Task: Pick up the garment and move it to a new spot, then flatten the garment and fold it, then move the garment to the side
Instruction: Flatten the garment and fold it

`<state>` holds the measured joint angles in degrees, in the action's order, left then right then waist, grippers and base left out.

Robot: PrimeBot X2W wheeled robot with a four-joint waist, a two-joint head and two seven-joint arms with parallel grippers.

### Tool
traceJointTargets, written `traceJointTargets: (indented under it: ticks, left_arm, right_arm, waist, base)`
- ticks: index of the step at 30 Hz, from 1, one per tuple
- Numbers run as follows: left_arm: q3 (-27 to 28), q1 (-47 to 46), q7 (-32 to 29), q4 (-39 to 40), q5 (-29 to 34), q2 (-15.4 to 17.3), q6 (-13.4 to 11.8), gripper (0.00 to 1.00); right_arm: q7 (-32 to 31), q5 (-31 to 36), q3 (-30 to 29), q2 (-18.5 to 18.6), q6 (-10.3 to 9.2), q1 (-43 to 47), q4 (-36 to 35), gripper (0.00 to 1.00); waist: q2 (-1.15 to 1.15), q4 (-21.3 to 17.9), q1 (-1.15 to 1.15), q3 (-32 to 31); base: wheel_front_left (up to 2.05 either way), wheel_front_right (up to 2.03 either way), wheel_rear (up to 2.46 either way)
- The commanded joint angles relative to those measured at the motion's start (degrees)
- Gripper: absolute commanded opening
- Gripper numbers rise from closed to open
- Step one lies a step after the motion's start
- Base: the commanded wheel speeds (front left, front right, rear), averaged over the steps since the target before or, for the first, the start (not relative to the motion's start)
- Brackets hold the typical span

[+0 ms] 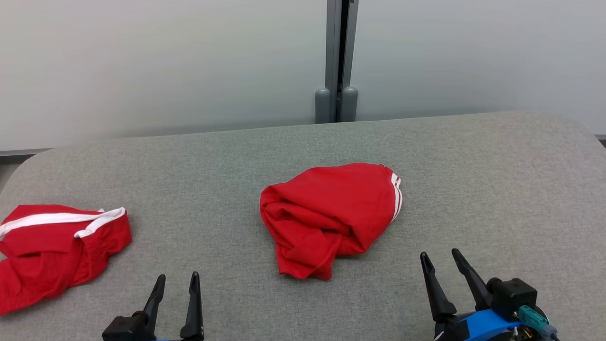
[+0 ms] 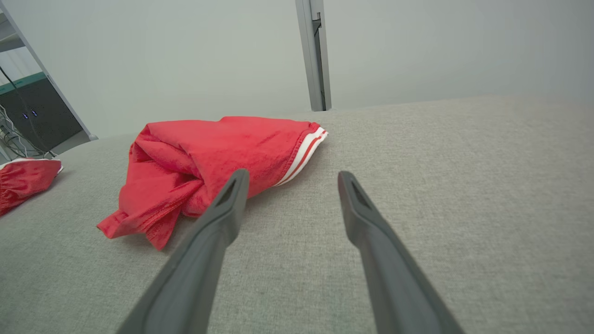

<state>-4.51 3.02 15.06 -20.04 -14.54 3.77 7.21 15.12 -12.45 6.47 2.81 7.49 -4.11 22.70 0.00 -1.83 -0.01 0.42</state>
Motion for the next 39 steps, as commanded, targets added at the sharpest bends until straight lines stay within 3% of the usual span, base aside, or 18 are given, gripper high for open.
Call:
traceJointTargets:
  ticks: [1,5,10,18,28,39]
  left_arm:
    - [-0.23,-0.69,0.17,0.21,0.14,0.13,0.47,1.00]
    - [-1.08,-1.70,0.17,0.30,-0.26,0.17,0.33,1.00]
    - [-3.09,-3.28,0.16,-0.29,-1.34,0.51,0.31,1.00]
    - [-5.25,-5.52,0.17,-1.08,-3.73,1.88,0.31,1.00]
    - [-7.03,-7.65,0.17,-1.56,-6.31,3.24,0.32,1.00]
    - [-8.37,-9.47,0.17,-1.46,-7.39,3.54,0.32,1.00]
  right_arm:
    - [0.05,0.58,-0.04,0.16,0.00,0.86,-0.23,1.00]
    - [0.05,1.69,2.63,0.14,0.00,-0.79,-0.84,1.00]
    - [0.05,3.59,13.14,0.12,0.00,-4.82,-0.15,1.00]
    - [-1.02,5.36,24.63,0.23,0.00,-15.21,8.62,1.00]
    - [-4.15,9.67,24.57,0.15,0.00,-19.57,17.87,1.00]
    - [-2.40,11.60,26.92,0.19,0.00,-18.74,18.01,1.00]
  waist:
    - [0.00,0.18,0.01,0.20]
    - [0.00,0.86,0.01,1.20]
    - [0.00,2.89,0.01,3.41]
    - [0.00,7.56,0.01,6.87]
    - [0.00,11.01,0.01,10.31]
    - [0.00,11.27,0.01,11.58]
  base:
    - [0.00,0.00,0.00]
    - [0.00,0.00,0.00]
    - [0.00,0.00,0.00]
    - [0.00,0.00,0.00]
    - [0.00,0.00,0.00]
    - [0.00,0.00,0.00]
